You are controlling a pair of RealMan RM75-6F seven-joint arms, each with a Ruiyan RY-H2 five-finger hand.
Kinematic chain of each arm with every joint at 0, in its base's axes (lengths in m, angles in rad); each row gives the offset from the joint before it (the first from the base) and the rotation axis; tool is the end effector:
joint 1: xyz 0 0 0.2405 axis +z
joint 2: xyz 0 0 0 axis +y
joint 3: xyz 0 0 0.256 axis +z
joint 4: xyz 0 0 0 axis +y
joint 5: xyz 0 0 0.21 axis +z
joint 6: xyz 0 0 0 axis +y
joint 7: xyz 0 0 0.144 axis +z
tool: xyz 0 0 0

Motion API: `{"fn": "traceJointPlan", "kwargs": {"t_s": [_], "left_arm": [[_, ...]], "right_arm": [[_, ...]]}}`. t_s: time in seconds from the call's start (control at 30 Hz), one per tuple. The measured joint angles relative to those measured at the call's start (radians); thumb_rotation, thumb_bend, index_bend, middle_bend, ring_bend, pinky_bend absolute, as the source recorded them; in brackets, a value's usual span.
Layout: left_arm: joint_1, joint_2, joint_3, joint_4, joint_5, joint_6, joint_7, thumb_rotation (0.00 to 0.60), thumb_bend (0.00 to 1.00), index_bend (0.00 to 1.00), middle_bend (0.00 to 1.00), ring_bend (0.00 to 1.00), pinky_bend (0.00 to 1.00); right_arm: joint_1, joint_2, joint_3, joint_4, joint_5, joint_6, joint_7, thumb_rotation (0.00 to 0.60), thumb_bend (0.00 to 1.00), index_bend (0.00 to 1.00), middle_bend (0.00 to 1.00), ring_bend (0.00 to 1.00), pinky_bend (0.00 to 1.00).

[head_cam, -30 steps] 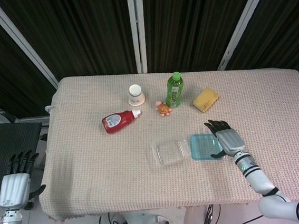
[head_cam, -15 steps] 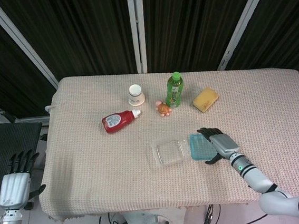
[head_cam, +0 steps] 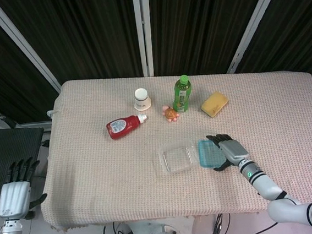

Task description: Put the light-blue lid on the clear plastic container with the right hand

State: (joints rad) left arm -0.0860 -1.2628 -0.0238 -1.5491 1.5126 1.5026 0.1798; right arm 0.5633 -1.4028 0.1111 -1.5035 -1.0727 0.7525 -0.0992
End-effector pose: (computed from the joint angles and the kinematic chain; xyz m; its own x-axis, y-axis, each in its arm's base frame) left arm -0.3080 0.1757 0.1161 0.4863 0.0123 0.8737 0.8736 -0.0253 -0.4860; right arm -0.2482 -0.2992 -0.0008 0.2529 -0.5547 0.7927 -0.9666 -0.1094 0.2319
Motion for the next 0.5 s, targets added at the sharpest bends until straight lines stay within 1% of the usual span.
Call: {"fn": "traceJointPlan", "kwargs": {"t_s": [0.2, 0.3, 0.5], "left_arm": [[-0.002, -0.001, 0.000, 0.002, -0.001, -0.005, -0.003, 0.600, 0.06, 0.12, 0.05, 0.00, 0.00], [-0.004, -0.002, -0.001, 0.003, -0.001, -0.009, -0.003, 0.600, 0.06, 0.12, 0.05, 0.00, 0.00], [-0.004, -0.004, -0.001, 0.005, -0.005, -0.012, -0.005, 0.600, 0.06, 0.12, 0.05, 0.00, 0.00]], "right_arm": [[0.001, -0.010, -0.011, 0.006, 0.002, 0.014, -0.006, 0.600, 0.00, 0.00, 0.13, 0.00, 0.00], [0.003, -0.017, -0.014, 0.018, 0.006, 0.015, -0.007, 0.600, 0.00, 0.00, 0.15, 0.00, 0.00], [0.000, -0.044, -0.013, 0.046, 0.011, 0.054, -0.020, 0.600, 0.02, 0.00, 0.28, 0.00, 0.00]]}}
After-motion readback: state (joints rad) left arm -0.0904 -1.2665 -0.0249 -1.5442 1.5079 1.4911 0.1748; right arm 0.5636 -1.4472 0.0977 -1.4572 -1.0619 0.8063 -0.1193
